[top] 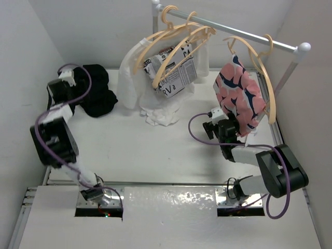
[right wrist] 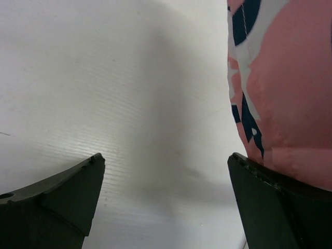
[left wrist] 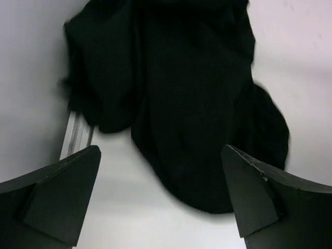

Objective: Place the t-shirt on the hanger
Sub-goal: Pick up the T-shirt at the corner of the board.

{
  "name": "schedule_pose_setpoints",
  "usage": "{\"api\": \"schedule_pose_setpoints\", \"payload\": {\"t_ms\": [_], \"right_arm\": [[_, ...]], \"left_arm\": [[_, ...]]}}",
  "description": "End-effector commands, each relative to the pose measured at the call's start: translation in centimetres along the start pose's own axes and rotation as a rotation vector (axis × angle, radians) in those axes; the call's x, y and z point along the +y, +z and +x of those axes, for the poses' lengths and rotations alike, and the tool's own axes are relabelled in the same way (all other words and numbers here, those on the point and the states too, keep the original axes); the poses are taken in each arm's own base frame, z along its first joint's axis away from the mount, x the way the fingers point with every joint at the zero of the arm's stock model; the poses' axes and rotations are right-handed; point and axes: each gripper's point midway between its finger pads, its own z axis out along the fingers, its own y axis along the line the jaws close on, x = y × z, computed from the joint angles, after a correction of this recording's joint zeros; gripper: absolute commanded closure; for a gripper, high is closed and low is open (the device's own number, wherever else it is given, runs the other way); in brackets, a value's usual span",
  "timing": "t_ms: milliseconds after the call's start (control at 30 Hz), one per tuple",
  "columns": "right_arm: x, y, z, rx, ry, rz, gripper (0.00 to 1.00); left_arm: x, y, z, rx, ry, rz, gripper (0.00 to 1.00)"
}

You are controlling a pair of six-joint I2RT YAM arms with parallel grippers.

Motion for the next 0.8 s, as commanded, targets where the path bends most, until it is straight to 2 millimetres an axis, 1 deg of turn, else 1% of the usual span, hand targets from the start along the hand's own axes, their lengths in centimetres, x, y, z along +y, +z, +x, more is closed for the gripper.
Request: {"api": "schedule_pose_setpoints", "payload": {"t_ms": [0, 33, 67, 100, 133, 167, 200, 233, 267, 300, 333, 367, 400, 433, 467, 500, 533, 600, 633, 667, 700, 733, 767], "right_arm": [[0.5, 0.1, -3.3, -0.085, 0.012, -0.053, 0.01], [1.1, 0.1, -3.7, -0.099, 0.030, -0.080, 0.01], [1.3, 0.1, -3.8, -0.104, 0.038, -0.092, 0.01], [1.6, 0.1, -3.9, -0.107, 0.042, -0.108, 0.01], [1.9, 0.1, -3.9, -0.107, 0.045, -0.121, 0.01], [2.1, 0.1, -4.1, -0.109, 0.064, -0.129, 0.01], [2.3, 0.2, -4.0, -0.107, 0.073, -0.134, 0.01], [2.7, 0.2, -4.0, -0.102, 0.081, -0.157, 0.01], [3.0, 0.2, -4.1, -0.101, 0.082, -0.169, 0.01], [3.2, 0.2, -4.1, -0.096, 0.084, -0.180, 0.01], [3.4, 0.1, -4.1, -0.091, 0.096, -0.190, 0.01], [3.6, 0.0, -4.2, -0.092, 0.101, -0.201, 0.01], [3.8, -0.1, -4.1, -0.085, 0.104, -0.210, 0.01], [3.9, -0.3, -4.5, -0.092, 0.115, -0.218, 0.01], [4.1, -0.4, -4.7, -0.095, 0.119, -0.228, 0.01], [4.4, -0.6, -4.8, -0.096, 0.121, -0.243, 0.01], [4.4, -0.8, -5.3, -0.109, 0.132, -0.246, 0.01], [4.6, -1.1, -5.6, -0.127, 0.139, -0.257, 0.01], [4.7, -1.2, -5.8, -0.128, 0.151, -0.265, 0.01], [4.9, -1.5, -6.0, -0.127, 0.163, -0.278, 0.01], [4.9, -1.7, -6.2, -0.134, 0.163, -0.286, 0.01], [5.0, -2.0, -6.4, -0.141, 0.168, -0.293, 0.01], [5.0, -2.5, -7.2, -0.166, 0.204, -0.302, 0.01]], "left_arm": [[-1.3, 4.5, -1.1, 0.069, -0.014, 0.106, 0.01], [-1.8, 6.4, -1.6, 0.084, -0.006, 0.113, 0.00], [-2.2, 7.4, -2.1, 0.074, 0.003, 0.113, 0.00], [-3.4, 8.1, -2.8, 0.057, 0.018, 0.127, 0.00], [-3.8, 9.0, -4.4, 0.000, 0.030, 0.129, 0.00], [-4.4, 10.3, -5.0, -0.019, 0.038, 0.137, 0.00], [-5.6, 11.2, -5.5, -0.030, 0.052, 0.141, 0.00], [-6.0, 13.2, -5.2, -0.007, 0.053, 0.135, 0.00], [-7.0, 14.4, -4.3, 0.030, 0.062, 0.140, 0.00], [-7.3, 15.3, -3.1, 0.077, 0.063, 0.145, 0.00], [-7.5, 16.8, -0.9, 0.149, 0.059, 0.141, 0.00], [-7.3, 17.3, 0.2, 0.177, 0.048, 0.123, 0.00], [-7.1, 17.6, 1.0, 0.194, 0.024, 0.112, 0.03], [-6.9, 17.7, 2.1, 0.213, 0.015, 0.107, 0.08], [-6.6, 17.5, 2.6, 0.218, 0.012, 0.104, 0.23], [-6.4, 17.0, 1.7, 0.191, 0.016, 0.103, 0.32], [-6.3, 16.3, 3.2, 0.219, 0.019, 0.107, 0.48], [-6.1, 15.0, 2.8, 0.206, 0.030, 0.110, 0.69], [-5.9, 13.6, 2.0, 0.185, 0.046, 0.103, 0.93], [-5.5, 12.2, 1.2, 0.160, 0.058, 0.081, 1.00], [-5.2, 11.6, -0.6, 0.117, 0.073, 0.070, 1.00], [-5.2, 10.8, 0.6, 0.140, 0.082, 0.068, 1.00], [-4.8, 10.0, 0.3, 0.136, 0.095, 0.042, 1.00]]}}
